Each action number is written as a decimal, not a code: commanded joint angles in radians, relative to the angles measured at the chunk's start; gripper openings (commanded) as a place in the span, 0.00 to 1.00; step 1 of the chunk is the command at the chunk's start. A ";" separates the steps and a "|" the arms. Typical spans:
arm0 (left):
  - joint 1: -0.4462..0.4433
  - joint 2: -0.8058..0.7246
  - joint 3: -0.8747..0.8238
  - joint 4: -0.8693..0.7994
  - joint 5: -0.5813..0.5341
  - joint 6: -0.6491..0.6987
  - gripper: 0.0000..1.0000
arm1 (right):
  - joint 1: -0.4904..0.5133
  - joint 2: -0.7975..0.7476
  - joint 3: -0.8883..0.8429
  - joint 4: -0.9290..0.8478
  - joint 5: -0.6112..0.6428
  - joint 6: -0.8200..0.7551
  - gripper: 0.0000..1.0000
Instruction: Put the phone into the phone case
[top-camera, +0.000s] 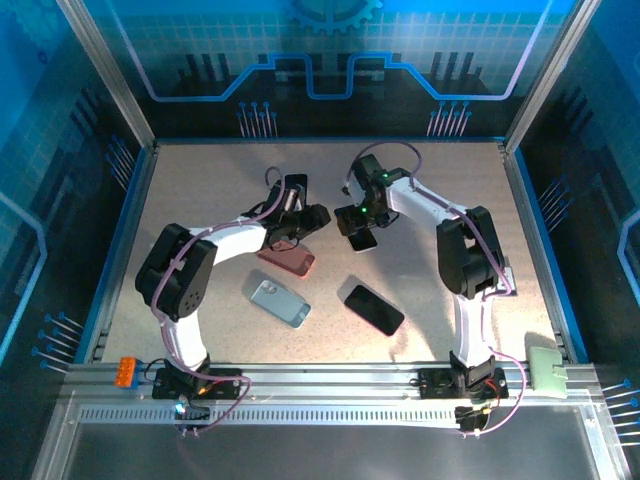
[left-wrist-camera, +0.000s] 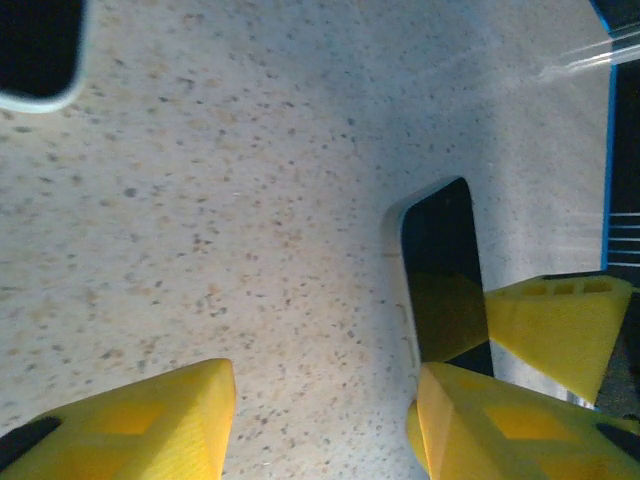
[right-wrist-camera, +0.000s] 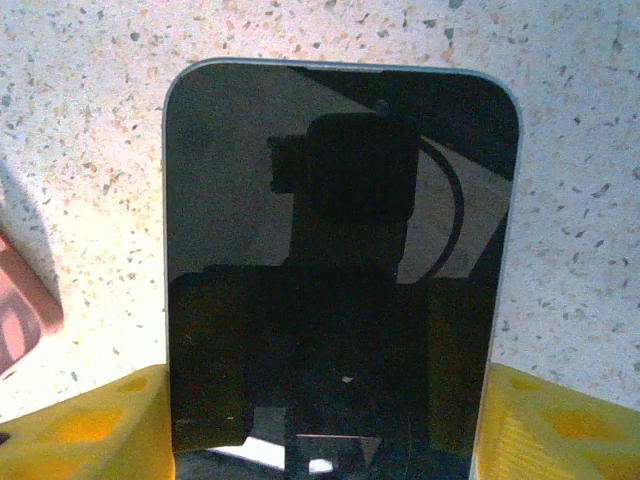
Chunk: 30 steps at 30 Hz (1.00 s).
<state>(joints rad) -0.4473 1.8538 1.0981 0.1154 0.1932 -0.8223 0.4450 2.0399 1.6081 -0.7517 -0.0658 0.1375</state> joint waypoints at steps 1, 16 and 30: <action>-0.007 0.029 0.038 0.062 0.050 -0.017 0.52 | 0.015 -0.048 -0.005 -0.007 -0.047 0.016 0.67; -0.017 0.084 0.063 0.126 0.097 -0.037 0.48 | 0.019 -0.067 -0.008 0.011 -0.116 0.045 0.67; -0.020 0.135 0.075 0.211 0.140 -0.097 0.47 | 0.022 -0.067 0.001 0.014 -0.139 0.053 0.67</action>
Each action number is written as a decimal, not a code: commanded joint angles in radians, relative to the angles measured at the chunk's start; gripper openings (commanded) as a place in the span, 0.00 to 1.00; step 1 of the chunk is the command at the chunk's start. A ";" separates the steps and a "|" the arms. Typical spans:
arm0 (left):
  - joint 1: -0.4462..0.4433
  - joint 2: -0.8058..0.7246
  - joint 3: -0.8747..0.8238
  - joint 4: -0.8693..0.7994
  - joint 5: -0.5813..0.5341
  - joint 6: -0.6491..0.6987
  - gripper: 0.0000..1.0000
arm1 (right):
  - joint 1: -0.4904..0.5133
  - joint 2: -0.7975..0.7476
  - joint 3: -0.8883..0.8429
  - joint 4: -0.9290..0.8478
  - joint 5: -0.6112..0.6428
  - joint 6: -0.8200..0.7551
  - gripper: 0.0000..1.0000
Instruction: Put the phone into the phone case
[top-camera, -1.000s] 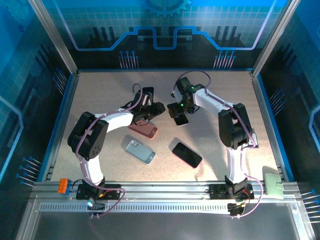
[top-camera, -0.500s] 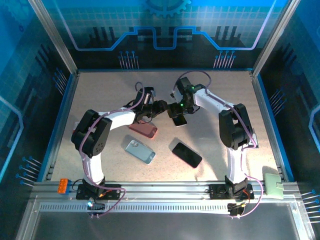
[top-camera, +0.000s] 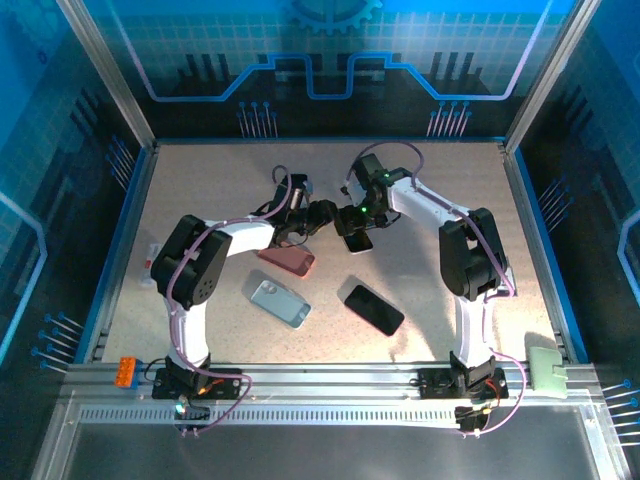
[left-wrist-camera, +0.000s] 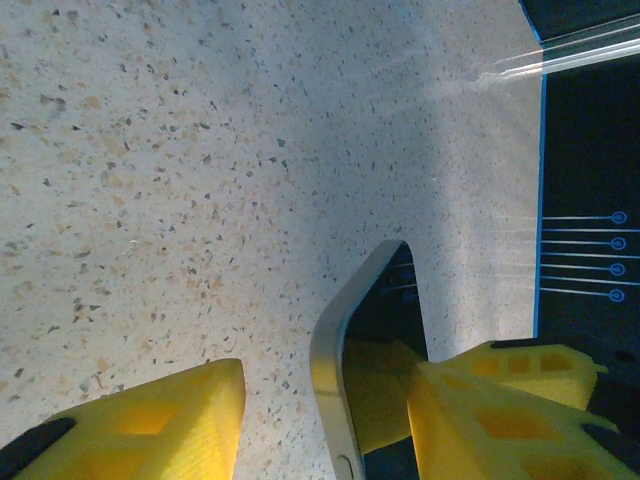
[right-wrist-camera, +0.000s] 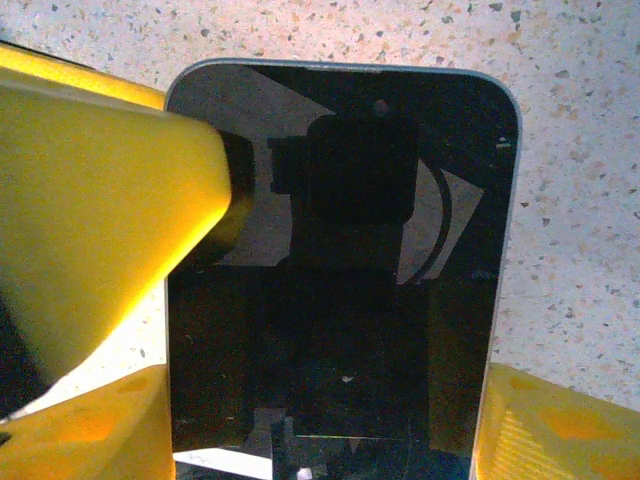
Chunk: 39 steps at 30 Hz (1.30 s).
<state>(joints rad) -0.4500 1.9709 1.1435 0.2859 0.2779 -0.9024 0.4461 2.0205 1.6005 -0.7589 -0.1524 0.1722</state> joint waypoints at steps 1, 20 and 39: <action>-0.018 0.022 0.032 0.046 0.058 -0.023 0.46 | 0.022 -0.049 0.010 0.023 -0.055 0.019 0.67; -0.022 0.046 0.038 0.064 0.066 -0.043 0.39 | 0.029 -0.033 0.042 0.030 -0.084 0.032 0.66; -0.023 0.057 0.028 0.064 0.063 -0.047 0.02 | 0.036 -0.052 0.066 0.014 -0.096 0.031 0.65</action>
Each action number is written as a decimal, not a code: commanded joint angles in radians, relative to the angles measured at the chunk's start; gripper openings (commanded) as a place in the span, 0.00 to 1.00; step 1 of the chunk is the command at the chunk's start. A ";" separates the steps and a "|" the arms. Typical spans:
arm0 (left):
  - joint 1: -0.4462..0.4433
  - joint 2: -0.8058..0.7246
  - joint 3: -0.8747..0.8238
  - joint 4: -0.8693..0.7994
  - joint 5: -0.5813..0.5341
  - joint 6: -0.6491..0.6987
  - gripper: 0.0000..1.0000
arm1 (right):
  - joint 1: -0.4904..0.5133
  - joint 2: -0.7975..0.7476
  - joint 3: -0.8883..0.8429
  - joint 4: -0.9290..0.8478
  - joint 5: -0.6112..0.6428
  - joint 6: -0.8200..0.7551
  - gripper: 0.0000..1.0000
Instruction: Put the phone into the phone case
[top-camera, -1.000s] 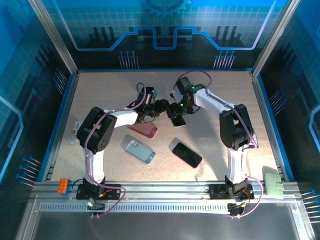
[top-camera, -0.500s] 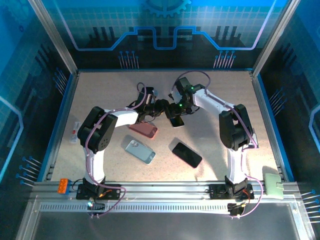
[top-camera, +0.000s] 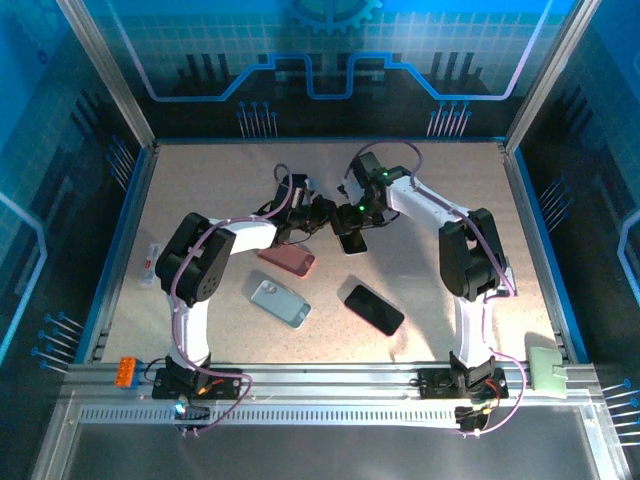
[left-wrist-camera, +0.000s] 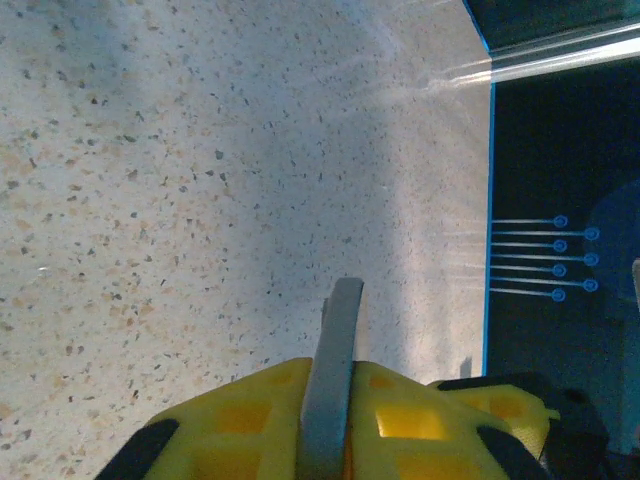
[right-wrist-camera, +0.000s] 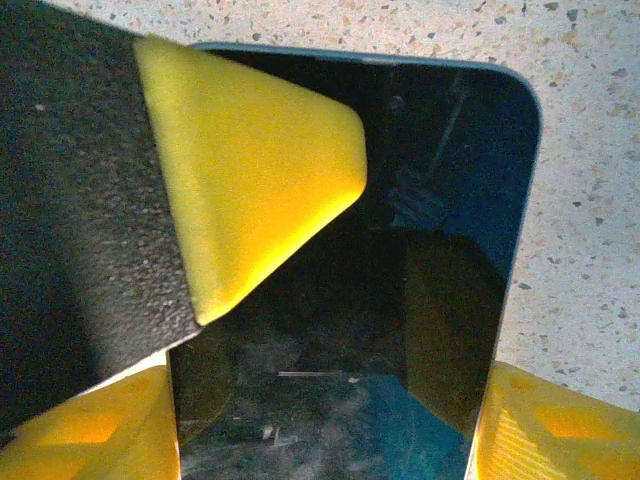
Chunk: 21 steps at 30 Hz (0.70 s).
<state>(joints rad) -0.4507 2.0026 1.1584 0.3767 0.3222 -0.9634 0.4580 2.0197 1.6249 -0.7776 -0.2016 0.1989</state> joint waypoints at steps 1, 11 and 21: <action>-0.023 0.025 0.012 -0.025 0.020 0.013 0.00 | 0.024 -0.054 0.040 0.034 -0.049 0.005 0.65; -0.022 -0.010 -0.002 0.004 0.001 -0.011 0.00 | 0.008 -0.105 -0.043 0.076 -0.080 0.024 0.85; -0.025 -0.113 -0.042 0.035 -0.116 -0.044 0.00 | -0.157 -0.293 -0.324 0.338 -0.297 0.232 0.84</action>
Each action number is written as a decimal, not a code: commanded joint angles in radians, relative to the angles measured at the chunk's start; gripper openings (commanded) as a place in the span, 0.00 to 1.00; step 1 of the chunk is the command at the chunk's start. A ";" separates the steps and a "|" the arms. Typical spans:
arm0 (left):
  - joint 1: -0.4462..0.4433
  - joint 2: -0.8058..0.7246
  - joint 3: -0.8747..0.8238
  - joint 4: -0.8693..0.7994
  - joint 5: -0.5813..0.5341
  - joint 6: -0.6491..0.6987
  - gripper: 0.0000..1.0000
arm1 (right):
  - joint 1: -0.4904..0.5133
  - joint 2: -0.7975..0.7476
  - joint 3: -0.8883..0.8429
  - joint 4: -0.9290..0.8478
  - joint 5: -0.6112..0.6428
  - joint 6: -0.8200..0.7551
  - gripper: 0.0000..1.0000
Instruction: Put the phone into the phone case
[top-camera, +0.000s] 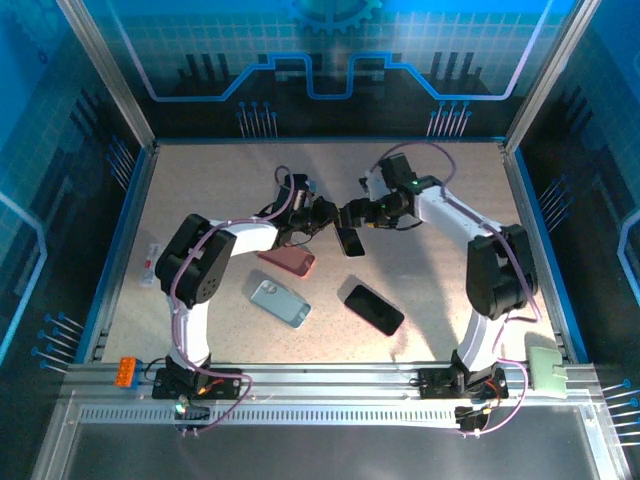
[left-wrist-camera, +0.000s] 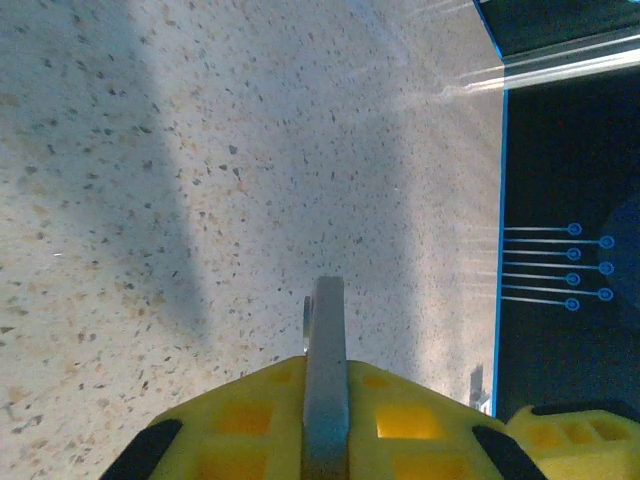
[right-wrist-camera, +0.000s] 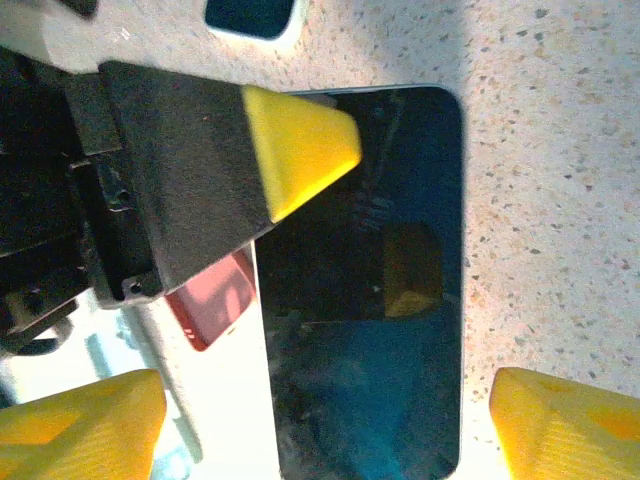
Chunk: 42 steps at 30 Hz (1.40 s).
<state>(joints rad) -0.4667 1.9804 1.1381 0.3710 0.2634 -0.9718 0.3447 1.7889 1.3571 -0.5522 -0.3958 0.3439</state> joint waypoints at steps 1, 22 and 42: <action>-0.009 -0.103 -0.029 0.053 -0.080 -0.043 0.00 | -0.060 -0.082 -0.086 0.137 -0.122 0.102 0.84; -0.178 -0.175 -0.153 0.537 -0.657 -0.146 0.00 | -0.199 -0.165 -0.435 0.761 -0.385 0.501 0.84; -0.222 -0.090 -0.133 0.647 -0.689 -0.191 0.00 | -0.170 -0.117 -0.472 1.033 -0.382 0.681 0.57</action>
<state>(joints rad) -0.6682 1.8751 0.9844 0.9360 -0.4232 -1.1503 0.1577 1.6581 0.8936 0.3851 -0.7563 0.9833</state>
